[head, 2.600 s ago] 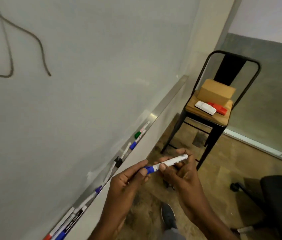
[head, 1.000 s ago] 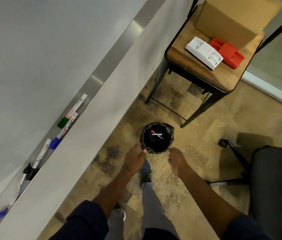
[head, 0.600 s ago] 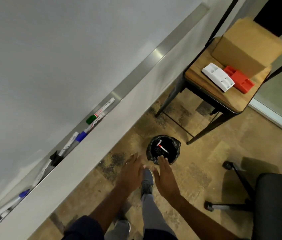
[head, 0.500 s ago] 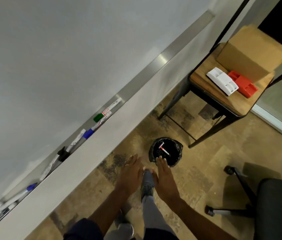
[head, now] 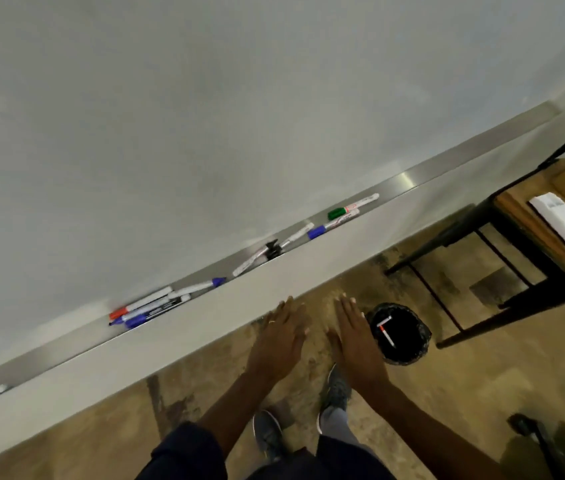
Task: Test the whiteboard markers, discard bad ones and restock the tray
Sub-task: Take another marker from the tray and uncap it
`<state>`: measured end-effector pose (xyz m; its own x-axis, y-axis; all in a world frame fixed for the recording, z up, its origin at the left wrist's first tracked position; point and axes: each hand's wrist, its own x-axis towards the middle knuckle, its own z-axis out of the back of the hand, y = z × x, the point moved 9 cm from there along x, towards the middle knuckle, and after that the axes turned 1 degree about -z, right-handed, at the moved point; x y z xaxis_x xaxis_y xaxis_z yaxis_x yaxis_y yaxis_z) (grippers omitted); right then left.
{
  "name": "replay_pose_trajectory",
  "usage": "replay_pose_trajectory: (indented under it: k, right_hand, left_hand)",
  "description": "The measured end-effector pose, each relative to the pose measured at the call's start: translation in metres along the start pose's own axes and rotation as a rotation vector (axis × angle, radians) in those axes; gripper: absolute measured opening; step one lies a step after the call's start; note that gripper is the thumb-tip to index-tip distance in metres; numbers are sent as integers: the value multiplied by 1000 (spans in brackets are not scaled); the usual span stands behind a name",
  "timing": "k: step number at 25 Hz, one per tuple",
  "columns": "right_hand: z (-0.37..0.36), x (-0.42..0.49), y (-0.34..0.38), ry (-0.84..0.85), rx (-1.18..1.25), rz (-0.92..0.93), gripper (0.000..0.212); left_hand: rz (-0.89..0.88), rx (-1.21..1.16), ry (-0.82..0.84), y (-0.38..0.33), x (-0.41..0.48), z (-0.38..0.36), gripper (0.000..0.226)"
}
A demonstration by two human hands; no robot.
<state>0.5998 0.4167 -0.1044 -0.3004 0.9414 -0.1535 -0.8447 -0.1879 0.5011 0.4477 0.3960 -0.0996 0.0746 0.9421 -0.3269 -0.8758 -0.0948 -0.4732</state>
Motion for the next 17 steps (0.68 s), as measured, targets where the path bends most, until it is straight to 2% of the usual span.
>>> replay_pose_trajectory:
  k: [2, 5, 7, 11, 17]
  right_hand:
    - [-9, -6, 42, -2, -3, 67, 71]
    - [-21, -13, 109, -10, -42, 198, 67]
    - [-32, -13, 147, 31, -44, 271, 70]
    - [-53, -8, 216, 60, -17, 410, 71]
    - [-84, 11, 288, 141, -96, 642, 58]
  left_hand:
    - [30, -11, -30, 22, -32, 20, 65]
    - [92, -43, -138, 61, -79, 57, 91]
    - [157, -61, -197, 90, -105, 80, 89]
    - [277, -58, -285, 150, -145, 114, 58]
    - [447, -117, -393, 213, -166, 134, 57]
